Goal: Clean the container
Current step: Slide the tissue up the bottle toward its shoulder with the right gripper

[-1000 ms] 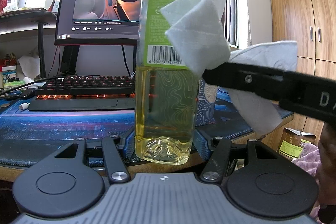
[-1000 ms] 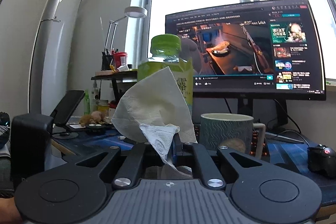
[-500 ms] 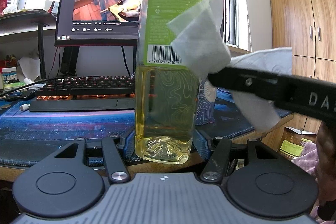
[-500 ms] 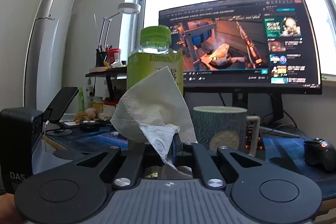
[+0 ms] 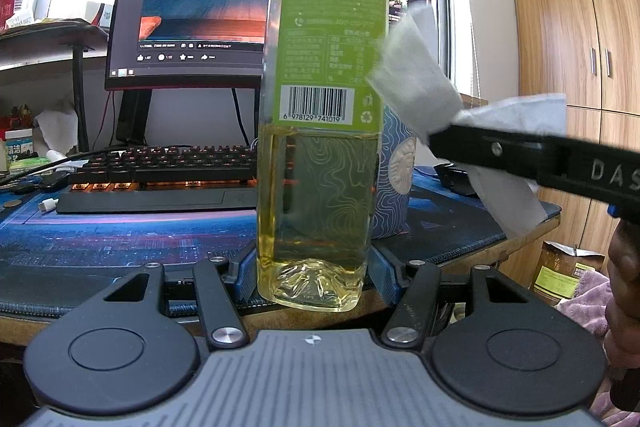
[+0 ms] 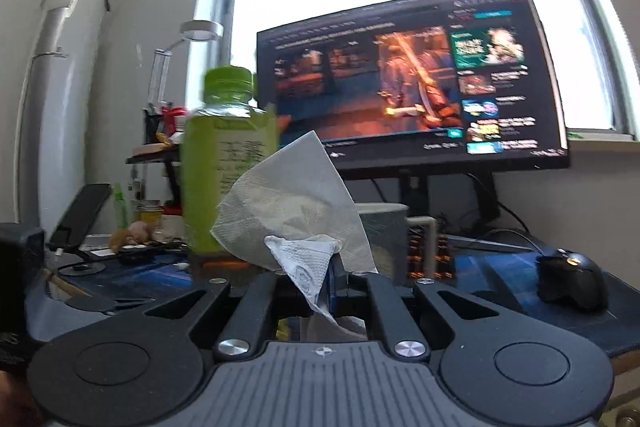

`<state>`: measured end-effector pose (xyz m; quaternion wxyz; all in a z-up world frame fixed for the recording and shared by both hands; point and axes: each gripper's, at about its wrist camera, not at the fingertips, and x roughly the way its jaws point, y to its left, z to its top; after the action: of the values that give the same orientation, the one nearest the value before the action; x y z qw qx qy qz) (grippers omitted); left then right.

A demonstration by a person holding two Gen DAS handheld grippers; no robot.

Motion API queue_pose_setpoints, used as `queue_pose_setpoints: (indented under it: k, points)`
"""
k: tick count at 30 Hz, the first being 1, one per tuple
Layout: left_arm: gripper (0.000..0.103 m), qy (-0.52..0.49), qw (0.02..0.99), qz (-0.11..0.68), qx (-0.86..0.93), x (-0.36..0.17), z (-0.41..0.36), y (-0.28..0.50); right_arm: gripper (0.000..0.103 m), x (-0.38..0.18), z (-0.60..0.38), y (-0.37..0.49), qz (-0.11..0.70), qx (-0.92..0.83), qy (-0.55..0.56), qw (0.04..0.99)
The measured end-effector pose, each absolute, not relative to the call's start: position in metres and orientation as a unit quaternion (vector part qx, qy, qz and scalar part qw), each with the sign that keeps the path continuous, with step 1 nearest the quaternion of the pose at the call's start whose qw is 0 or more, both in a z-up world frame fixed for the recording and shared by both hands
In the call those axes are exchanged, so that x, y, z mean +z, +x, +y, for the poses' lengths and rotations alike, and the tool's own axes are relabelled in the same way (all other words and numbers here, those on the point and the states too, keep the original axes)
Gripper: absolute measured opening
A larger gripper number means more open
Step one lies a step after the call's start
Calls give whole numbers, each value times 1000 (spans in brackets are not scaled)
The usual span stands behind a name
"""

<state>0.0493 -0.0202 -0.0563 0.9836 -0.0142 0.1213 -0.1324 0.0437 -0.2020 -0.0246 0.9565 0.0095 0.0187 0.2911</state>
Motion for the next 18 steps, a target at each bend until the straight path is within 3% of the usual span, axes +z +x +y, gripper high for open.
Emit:
queue_pose_setpoints:
  k: [18]
  points:
    - [61,-6,988,87,-125,-47,-21,39,7,-16,-187,41,5,313,2,950]
